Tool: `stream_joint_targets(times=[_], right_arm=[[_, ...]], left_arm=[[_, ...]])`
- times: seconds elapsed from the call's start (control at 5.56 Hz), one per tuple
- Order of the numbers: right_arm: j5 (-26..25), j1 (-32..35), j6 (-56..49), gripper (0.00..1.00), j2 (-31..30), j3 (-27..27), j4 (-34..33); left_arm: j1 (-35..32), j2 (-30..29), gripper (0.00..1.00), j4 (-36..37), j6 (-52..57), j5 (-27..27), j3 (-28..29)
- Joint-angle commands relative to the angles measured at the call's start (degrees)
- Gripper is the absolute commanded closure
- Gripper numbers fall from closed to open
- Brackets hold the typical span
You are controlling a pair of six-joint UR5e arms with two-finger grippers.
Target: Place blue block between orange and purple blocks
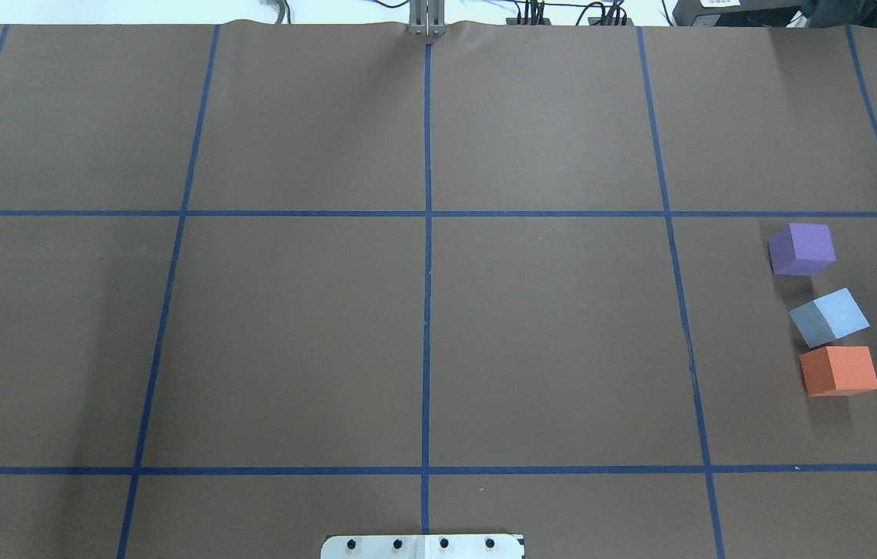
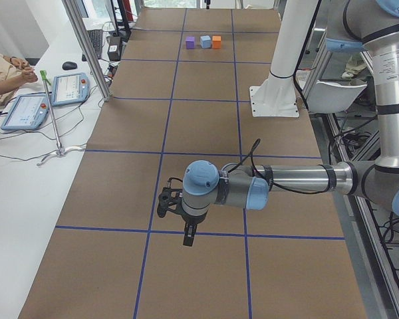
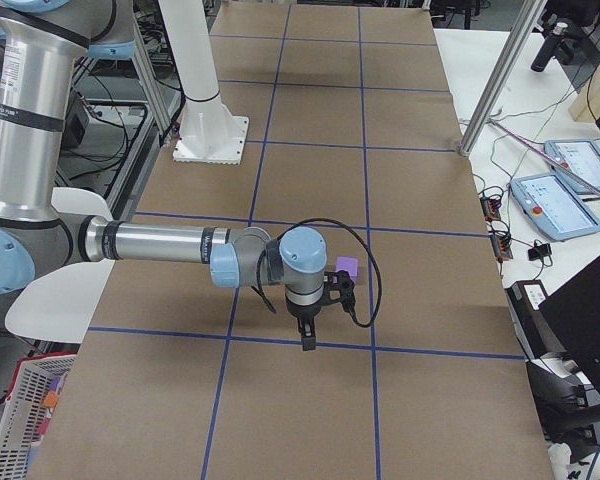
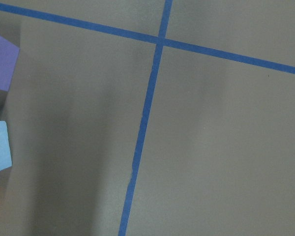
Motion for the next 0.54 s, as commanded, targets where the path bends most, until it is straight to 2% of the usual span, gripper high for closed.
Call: stream_joint_targets(times=[0.0, 0.36], right_arm=[[0.96, -0.03, 0.0, 0.0, -0.03, 0.0, 0.01], [1.49, -0.03, 0.0, 0.0, -0.03, 0.0, 0.01]], left_arm=[[0.09, 0.0, 0.0, -0.02, 0.0, 0.0, 0.01], [0.18, -0.09, 0.0, -0.11, 0.0, 0.0, -0.08]])
